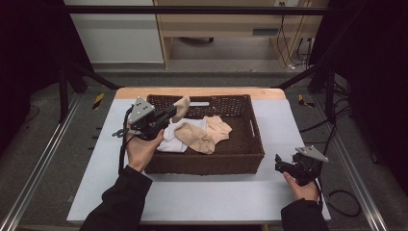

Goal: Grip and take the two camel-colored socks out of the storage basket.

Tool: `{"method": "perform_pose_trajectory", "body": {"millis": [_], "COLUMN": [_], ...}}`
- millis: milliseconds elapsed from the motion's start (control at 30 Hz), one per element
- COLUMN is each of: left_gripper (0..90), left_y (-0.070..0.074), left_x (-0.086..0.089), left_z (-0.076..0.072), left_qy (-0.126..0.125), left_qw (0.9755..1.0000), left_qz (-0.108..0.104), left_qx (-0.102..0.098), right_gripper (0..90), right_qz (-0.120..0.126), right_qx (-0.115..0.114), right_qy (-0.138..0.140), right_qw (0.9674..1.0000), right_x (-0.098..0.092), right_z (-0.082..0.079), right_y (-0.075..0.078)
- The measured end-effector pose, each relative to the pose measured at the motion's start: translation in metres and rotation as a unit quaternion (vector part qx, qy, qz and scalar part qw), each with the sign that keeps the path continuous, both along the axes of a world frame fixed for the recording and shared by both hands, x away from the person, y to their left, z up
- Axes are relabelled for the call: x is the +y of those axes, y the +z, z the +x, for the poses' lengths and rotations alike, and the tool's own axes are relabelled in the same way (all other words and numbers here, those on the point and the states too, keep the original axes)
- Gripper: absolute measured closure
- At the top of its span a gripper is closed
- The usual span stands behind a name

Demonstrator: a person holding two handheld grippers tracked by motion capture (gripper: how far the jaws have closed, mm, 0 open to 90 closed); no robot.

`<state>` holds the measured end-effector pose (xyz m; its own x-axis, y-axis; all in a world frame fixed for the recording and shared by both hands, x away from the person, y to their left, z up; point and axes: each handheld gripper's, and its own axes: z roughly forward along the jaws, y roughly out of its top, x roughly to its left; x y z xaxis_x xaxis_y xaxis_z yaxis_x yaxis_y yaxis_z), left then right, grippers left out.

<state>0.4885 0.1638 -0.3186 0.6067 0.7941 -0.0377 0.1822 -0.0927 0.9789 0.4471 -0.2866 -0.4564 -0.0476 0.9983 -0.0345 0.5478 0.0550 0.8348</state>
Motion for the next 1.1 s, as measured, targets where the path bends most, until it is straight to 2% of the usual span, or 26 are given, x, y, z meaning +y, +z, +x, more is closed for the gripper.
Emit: {"method": "perform_pose_trajectory", "body": {"millis": [167,200,267,367,400,433,500,867,1100], "left_gripper": [88.3,88.3,88.3,88.3,88.3,88.3,88.3,88.2,88.2], "left_y": [0.005,0.007,0.009,0.011,0.013,0.013,0.015,0.008,0.003], "left_x": [0.006,0.009,0.012,0.015,0.018,0.018,0.021,0.029,0.031], "left_z": [-0.013,-0.02,-0.027,-0.035,-0.043,-0.043,-0.054,-0.093,-0.112], "left_qy": [-0.012,-0.017,-0.024,-0.029,-0.035,-0.035,-0.043,-0.074,-0.088], "left_qw": [0.9999,0.9996,0.9994,0.9992,0.9989,0.9989,0.9985,0.996,0.9948], "left_qz": [-0.009,-0.018,-0.023,-0.023,-0.024,-0.024,-0.024,-0.031,-0.032], "left_qx": [-0.007,-0.008,-0.009,-0.014,-0.019,-0.019,-0.024,-0.039,-0.04], "right_gripper": [3.9,4.0,4.0,3.9,4.0,4.0,3.9,3.9,3.9], "right_qz": [0.0,-0.001,-0.001,-0.001,0.0,0.0,-0.002,-0.001,0.0], "right_qx": [-0.001,-0.001,0.0,0.001,0.0,0.0,0.001,0.0,0.002], "right_qy": [0.0,0.0,0.0,-0.001,-0.001,-0.001,-0.001,-0.003,-0.004], "right_qw": [1.0,1.0,1.0,1.0,1.0,1.0,1.0,1.0,1.0], "right_x": [0.0,0.0,0.0,0.0,0.0,0.0,0.0,0.0,0.0], "right_z": [0.0,0.0,0.0,0.0,0.0,0.0,0.0,-0.001,-0.001], "right_y": [0.0,0.0,0.0,0.0,0.0,0.0,0.0,0.0,0.0]}}
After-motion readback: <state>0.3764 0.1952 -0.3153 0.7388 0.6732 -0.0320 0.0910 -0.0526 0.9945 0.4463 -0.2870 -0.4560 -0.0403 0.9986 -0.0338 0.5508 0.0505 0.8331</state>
